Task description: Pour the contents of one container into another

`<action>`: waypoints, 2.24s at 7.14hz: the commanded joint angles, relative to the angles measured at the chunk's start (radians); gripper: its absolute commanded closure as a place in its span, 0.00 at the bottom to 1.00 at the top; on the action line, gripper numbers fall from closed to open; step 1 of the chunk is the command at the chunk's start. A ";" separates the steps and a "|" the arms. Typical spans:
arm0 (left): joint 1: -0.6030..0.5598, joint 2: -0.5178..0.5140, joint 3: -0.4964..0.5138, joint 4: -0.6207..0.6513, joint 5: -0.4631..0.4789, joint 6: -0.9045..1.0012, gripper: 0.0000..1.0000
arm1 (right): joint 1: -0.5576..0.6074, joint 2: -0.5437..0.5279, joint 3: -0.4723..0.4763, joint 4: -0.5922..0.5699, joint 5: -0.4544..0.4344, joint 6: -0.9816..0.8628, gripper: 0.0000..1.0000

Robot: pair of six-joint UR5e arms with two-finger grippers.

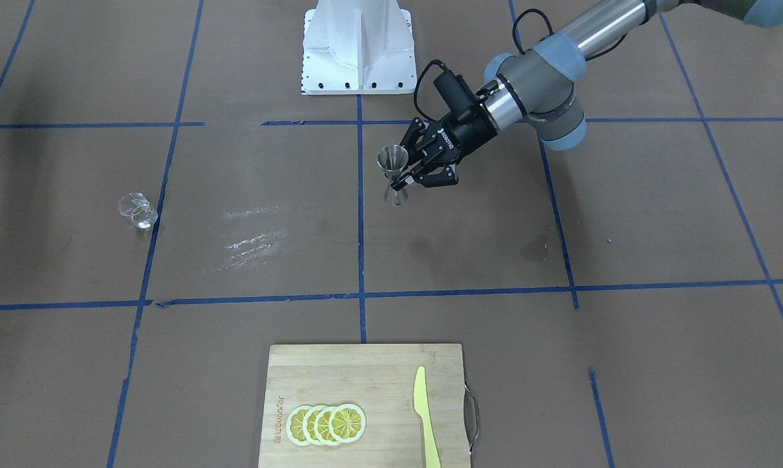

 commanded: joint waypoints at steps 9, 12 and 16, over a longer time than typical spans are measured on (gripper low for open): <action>-0.008 -0.100 0.080 0.038 -0.044 0.184 1.00 | -0.418 0.029 0.218 0.125 -0.375 0.701 0.00; -0.009 -0.099 0.077 0.035 -0.041 0.174 1.00 | -0.771 -0.012 0.216 0.259 -0.846 0.928 0.00; -0.009 -0.097 0.069 0.038 -0.039 0.173 1.00 | -1.077 -0.090 0.175 0.333 -1.315 1.030 0.00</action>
